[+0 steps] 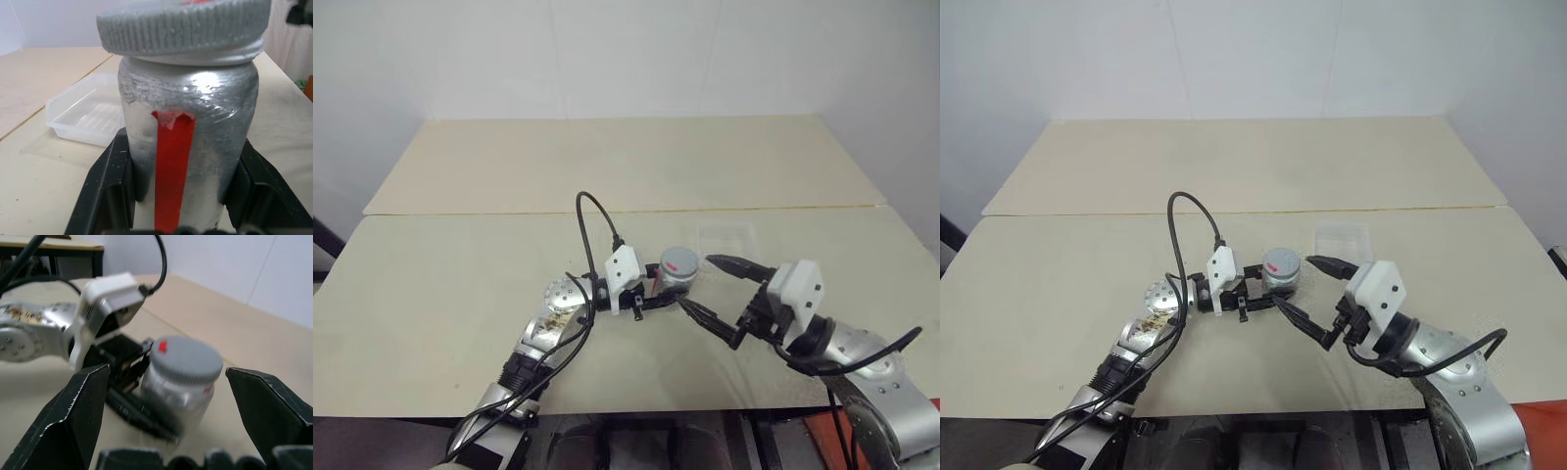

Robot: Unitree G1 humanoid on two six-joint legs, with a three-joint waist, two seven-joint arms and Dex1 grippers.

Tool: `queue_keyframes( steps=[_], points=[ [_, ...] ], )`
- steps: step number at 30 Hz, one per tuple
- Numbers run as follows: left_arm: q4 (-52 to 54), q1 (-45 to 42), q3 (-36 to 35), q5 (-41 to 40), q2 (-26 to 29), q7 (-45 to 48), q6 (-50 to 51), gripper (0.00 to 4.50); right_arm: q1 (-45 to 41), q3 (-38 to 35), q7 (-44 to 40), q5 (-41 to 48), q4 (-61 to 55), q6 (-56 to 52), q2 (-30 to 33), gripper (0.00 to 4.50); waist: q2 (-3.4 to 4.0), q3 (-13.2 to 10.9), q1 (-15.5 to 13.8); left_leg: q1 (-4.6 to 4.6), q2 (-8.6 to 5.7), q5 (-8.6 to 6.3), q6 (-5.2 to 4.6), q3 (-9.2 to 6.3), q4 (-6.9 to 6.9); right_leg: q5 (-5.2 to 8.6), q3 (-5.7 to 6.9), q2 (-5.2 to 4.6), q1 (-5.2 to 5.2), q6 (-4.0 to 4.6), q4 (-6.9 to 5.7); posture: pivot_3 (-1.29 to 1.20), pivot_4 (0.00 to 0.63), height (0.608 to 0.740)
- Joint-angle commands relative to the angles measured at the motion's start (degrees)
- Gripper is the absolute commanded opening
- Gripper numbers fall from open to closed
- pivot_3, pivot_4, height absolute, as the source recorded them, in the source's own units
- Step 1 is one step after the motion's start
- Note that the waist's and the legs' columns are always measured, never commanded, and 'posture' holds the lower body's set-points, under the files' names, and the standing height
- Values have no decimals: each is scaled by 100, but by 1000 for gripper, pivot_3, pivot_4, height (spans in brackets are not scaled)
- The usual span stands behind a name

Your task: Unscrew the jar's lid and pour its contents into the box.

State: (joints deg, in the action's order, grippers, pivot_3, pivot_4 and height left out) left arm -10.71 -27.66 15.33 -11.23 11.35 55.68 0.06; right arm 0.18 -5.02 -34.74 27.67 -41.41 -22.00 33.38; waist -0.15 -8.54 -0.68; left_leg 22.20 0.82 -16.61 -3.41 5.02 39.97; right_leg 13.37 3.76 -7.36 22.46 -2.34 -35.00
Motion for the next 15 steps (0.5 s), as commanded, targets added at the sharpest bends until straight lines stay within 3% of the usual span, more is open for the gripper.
queue_keyframes(
  steps=[1, 15],
  points=[
    [257, 21, 35, -25, -16, 8, -105, 1944, -241, -6, 116, 92, -31, -126, -37, 4429, 0, 0, -2, 0, 0, 0, 0, 0, 0, 0, 0, 0, 0, 0, 0, 0, 150, 740],
    [308, 39, 85, 0, 32, 14, -145, 1944, -785, 222, 85, 160, 306, -439, -63, 4429, 0, 0, -4, 3, 0, 0, 0, 0, -1, 0, 5, 0, 0, 0, -3, 0, 150, 740]
  ],
)
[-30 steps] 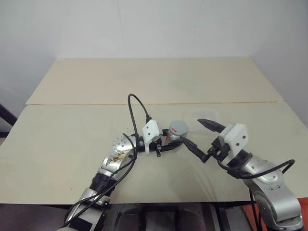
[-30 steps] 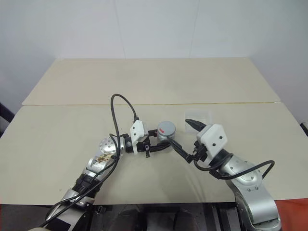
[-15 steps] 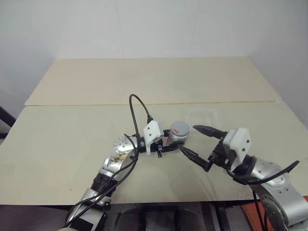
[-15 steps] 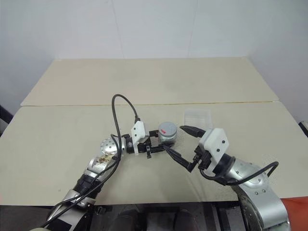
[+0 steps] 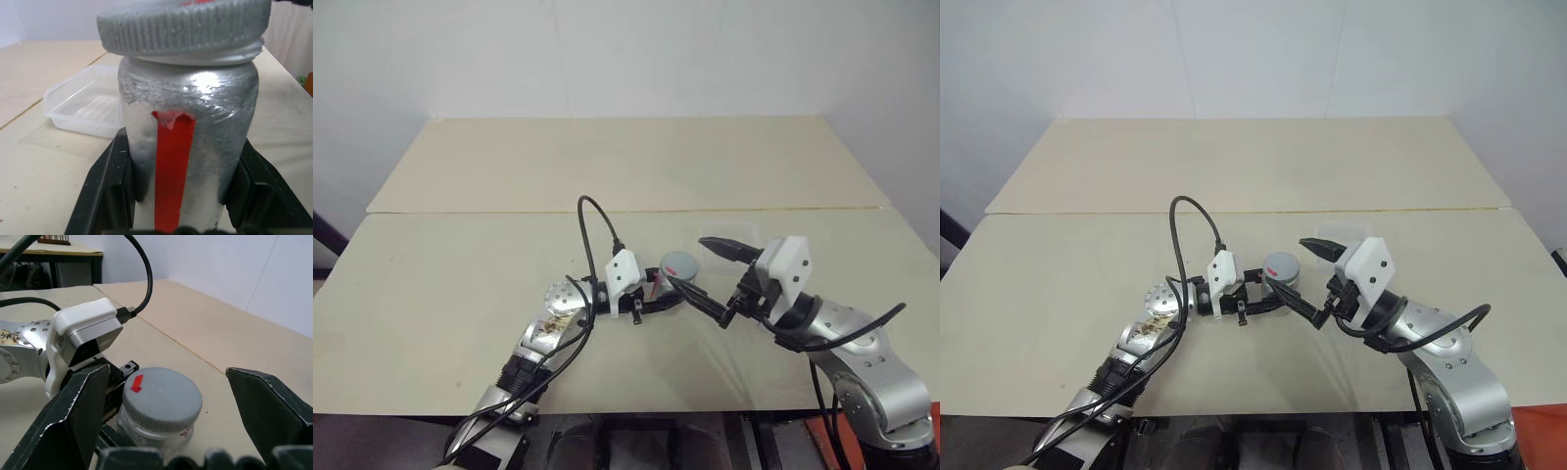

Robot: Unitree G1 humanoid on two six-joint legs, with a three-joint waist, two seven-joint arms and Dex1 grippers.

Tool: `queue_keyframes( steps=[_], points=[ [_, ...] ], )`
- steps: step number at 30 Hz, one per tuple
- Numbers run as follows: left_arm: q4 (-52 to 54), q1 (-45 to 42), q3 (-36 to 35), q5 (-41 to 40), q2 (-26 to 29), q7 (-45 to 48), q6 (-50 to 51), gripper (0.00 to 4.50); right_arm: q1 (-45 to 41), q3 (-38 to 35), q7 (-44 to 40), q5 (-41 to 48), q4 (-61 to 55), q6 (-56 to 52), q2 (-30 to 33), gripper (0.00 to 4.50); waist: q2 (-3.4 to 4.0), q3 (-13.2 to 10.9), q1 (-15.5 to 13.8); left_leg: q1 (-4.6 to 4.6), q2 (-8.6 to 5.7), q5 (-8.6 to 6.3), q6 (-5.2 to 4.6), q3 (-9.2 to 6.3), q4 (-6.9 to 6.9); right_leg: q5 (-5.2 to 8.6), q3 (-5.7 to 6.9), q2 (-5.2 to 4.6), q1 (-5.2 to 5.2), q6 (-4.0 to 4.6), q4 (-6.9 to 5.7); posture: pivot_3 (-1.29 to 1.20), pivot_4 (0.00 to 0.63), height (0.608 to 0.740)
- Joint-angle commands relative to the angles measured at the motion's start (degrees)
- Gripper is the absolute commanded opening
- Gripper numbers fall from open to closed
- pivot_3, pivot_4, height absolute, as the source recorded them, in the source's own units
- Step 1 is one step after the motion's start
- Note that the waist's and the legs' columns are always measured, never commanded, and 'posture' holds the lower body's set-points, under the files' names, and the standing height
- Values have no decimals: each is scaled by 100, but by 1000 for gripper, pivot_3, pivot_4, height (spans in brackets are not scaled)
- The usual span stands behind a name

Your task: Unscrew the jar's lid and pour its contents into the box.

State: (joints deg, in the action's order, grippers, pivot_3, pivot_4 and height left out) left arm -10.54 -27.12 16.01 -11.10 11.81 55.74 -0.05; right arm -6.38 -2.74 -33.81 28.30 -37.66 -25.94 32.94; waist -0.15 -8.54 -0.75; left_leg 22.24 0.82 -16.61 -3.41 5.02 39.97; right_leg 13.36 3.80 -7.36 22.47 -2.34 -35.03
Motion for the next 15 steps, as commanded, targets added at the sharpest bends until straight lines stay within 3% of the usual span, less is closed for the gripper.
queue_keyframes(
  steps=[1, 15],
  points=[
    [302, -9, 19, -12, -10, 6, -133, 1944, -148, 4, 5, 94, -53, -66, -26, 4429, 0, 0, 3, 0, 0, 0, 0, 0, 0, 0, 0, 0, 0, 0, 0, 0, 150, 740],
    [339, 42, 44, 12, 0, -22, -137, 1944, -302, 125, -50, 154, 40, -372, -86, 4429, 0, 0, 3, 1, 0, 0, 0, 0, 0, 0, 0, 0, 1, 0, -1, 0, 150, 740]
  ],
)
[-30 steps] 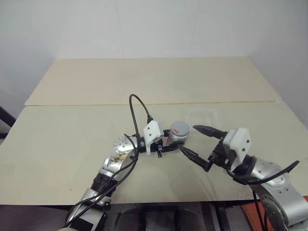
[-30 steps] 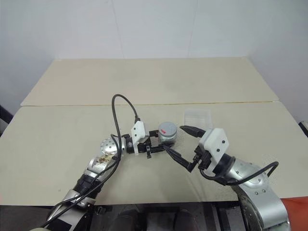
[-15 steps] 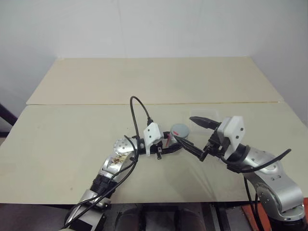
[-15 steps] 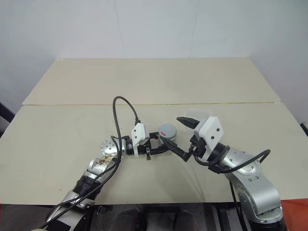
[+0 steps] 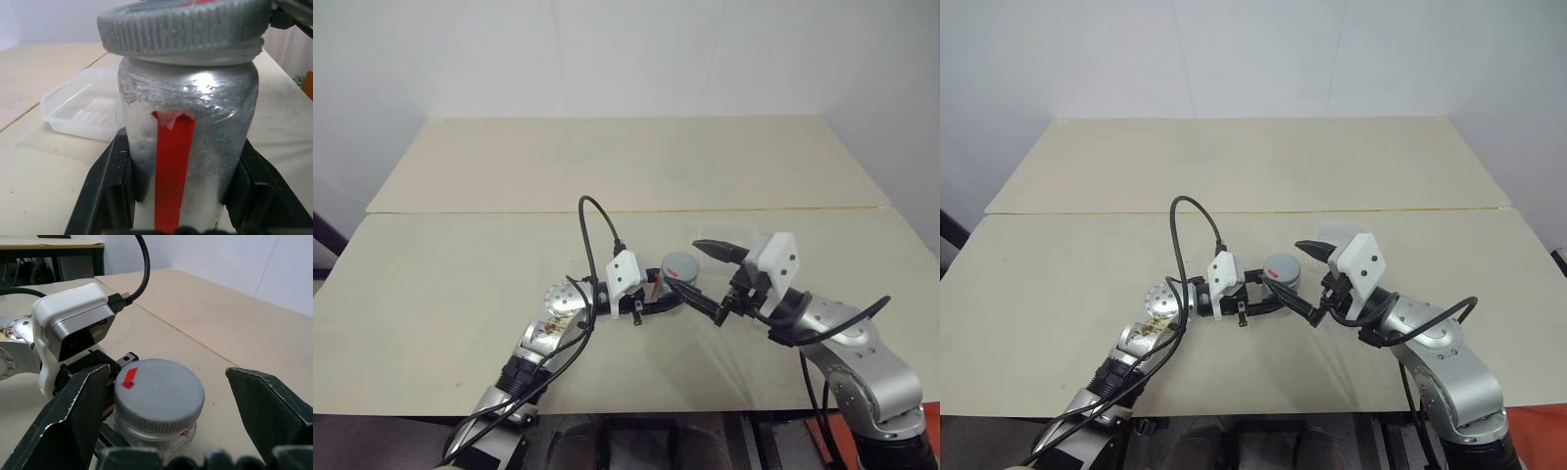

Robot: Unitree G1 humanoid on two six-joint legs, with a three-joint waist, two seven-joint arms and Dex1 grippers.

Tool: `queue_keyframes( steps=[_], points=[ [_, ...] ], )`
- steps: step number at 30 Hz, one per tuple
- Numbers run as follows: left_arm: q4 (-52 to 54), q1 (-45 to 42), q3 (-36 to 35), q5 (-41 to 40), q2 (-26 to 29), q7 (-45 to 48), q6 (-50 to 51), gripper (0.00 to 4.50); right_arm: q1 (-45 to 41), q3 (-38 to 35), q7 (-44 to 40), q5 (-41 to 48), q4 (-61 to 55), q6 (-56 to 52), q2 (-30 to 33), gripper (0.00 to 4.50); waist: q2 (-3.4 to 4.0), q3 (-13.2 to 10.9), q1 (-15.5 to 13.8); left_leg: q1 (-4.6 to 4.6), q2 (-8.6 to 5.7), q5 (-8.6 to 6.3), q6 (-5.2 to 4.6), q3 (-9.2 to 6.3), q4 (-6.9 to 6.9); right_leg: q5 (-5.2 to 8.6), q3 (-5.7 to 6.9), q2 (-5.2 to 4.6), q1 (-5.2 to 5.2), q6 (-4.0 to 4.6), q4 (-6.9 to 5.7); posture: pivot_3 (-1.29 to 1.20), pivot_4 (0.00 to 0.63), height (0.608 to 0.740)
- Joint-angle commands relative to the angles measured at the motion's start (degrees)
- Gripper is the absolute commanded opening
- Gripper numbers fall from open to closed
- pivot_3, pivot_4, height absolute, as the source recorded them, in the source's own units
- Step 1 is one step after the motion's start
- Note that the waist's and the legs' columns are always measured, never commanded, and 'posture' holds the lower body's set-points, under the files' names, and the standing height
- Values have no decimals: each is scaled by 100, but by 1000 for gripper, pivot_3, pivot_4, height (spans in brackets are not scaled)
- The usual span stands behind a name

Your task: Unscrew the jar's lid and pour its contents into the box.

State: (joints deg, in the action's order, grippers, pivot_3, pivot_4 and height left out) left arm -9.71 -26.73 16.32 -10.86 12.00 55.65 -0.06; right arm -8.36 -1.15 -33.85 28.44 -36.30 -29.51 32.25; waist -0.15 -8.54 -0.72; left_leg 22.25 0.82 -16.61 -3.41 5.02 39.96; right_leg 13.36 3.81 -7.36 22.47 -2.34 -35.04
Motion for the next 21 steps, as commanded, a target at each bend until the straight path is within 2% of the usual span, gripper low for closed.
queue_keyframes(
  steps=[1, 15, 18, 21],
  points=[
    [256, 4, 13, -12, -21, -14, -137, 1944, -106, -20, -57, 137, -89, -19, -17, 4429, 0, 0, 0, 0, 0, 0, 0, 0, 0, 0, 0, 0, 0, 0, 0, 0, 150, 740],
    [243, -9, 22, -8, -43, -25, -135, 1944, -141, -8, -64, 161, 14, -156, -119, 4429, 0, 0, 0, 0, 0, 0, 0, 0, 0, 0, 0, 0, 0, 0, 0, 0, 150, 740],
    [238, -12, 22, -11, -43, -20, -135, 1944, -141, -15, -47, 172, 15, -184, -152, 3855, 0, 0, -1, 0, 0, 0, 0, 0, 0, 0, 0, 0, 0, 0, 0, 0, 150, 740],
    [234, -11, 26, -13, -44, -14, -134, 1944, -127, -13, -34, 158, -8, -223, -158, 2855, 0, 0, 0, 0, 0, 0, 0, 0, 0, 0, 0, 0, 0, 0, 0, 0, 150, 740]
  ],
)
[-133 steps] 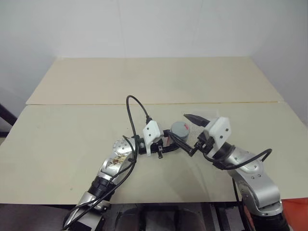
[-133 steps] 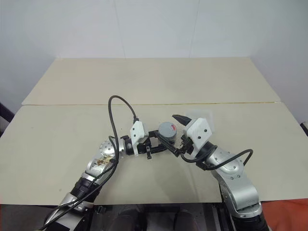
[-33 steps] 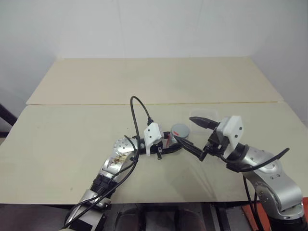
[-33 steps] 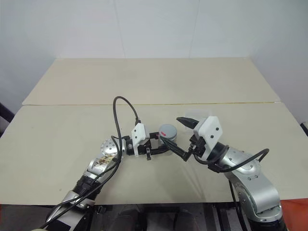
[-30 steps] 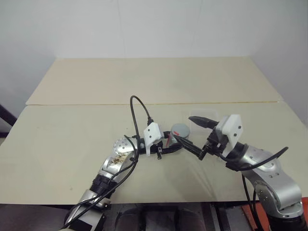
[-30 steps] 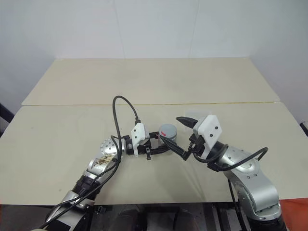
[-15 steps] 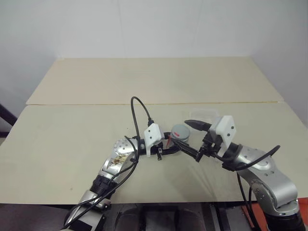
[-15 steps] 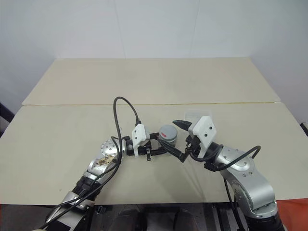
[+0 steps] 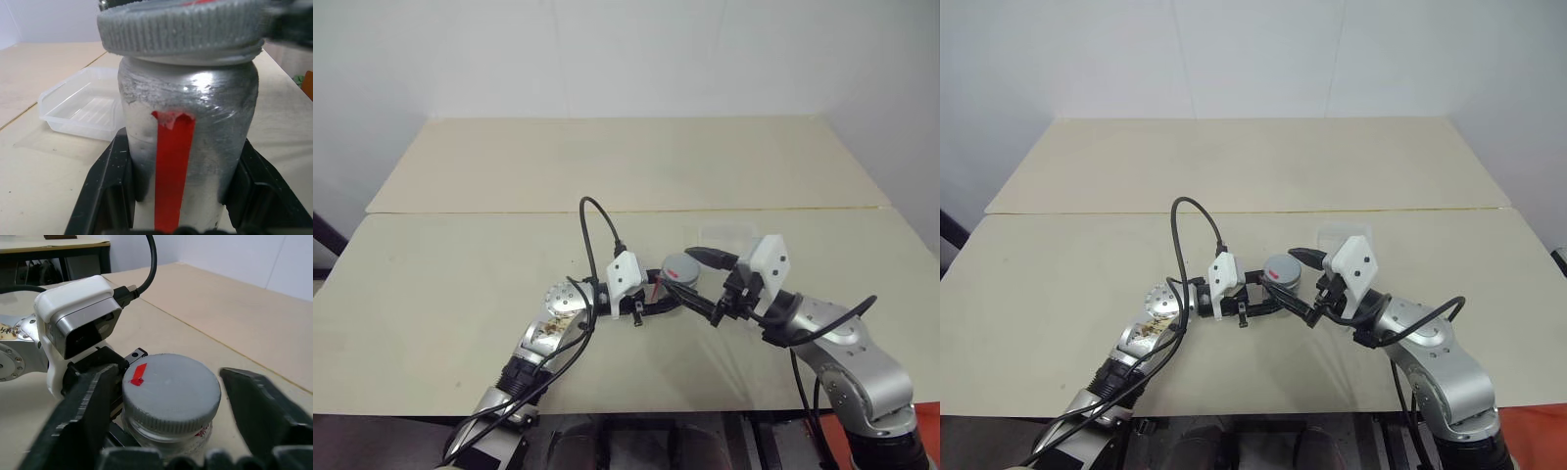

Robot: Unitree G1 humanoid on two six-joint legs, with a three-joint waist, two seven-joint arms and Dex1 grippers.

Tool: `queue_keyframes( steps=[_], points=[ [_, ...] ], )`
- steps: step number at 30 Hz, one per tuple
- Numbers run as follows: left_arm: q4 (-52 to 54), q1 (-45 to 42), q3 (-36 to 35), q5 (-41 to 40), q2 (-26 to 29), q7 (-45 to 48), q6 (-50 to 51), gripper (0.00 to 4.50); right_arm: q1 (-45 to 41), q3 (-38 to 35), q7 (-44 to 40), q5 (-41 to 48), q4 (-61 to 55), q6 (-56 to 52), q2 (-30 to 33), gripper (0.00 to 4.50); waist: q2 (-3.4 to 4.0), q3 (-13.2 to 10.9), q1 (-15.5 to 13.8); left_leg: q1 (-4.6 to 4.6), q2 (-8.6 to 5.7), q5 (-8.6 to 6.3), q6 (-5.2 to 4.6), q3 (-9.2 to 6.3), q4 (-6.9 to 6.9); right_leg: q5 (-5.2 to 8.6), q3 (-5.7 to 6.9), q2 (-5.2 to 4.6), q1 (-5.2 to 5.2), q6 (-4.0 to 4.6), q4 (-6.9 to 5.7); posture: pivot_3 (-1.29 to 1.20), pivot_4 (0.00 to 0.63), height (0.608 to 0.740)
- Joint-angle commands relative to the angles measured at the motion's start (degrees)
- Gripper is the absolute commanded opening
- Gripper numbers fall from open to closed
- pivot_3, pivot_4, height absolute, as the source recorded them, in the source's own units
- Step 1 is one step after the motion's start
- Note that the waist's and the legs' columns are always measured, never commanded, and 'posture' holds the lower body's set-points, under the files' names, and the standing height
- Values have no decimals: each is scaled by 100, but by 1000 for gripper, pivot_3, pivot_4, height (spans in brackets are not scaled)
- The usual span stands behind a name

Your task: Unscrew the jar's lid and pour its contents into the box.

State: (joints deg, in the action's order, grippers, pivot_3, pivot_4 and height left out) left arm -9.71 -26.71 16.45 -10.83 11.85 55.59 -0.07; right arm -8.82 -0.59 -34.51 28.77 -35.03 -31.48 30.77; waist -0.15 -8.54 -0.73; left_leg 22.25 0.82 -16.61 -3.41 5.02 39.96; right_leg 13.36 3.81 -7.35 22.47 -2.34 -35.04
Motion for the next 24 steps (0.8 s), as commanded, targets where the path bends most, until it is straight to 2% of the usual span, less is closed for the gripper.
queue_keyframes(
  steps=[1, 11, 19, 24],
  points=[
    [231, -13, 15, -16, -30, -6, -135, 1944, -76, -62, 27, 113, -142, -24, -5, 2781, 0, 0, 1, 0, 0, 0, 0, 0, 0, 0, 0, 0, 0, 0, 0, 0, 150, 740],
    [209, 9, 15, -8, -5, 12, -153, 1944, -141, -178, 122, 211, -209, -26, -88, 2781, 0, 0, 1, 0, 0, 0, 0, 0, 0, 0, 0, 0, 0, 0, 0, 0, 150, 740],
    [208, 14, 17, 4, 7, 2, -169, 1944, -344, -927, 444, 1412, -385, -171, -414, 2781, 0, 0, -3, 1, 1, 0, 0, -2, -1, 0, 1, 0, 0, 0, -1, 0, 150, 740],
    [239, 2, -55, 1, 12, -89, -143, 1944, 179, -1344, 811, 855, -444, -188, 93, 2781, 1, 0, -33, 4, 0, -1, -1, -2, -2, 0, 3, -1, 0, 0, -1, 0, 150, 740]
  ],
)
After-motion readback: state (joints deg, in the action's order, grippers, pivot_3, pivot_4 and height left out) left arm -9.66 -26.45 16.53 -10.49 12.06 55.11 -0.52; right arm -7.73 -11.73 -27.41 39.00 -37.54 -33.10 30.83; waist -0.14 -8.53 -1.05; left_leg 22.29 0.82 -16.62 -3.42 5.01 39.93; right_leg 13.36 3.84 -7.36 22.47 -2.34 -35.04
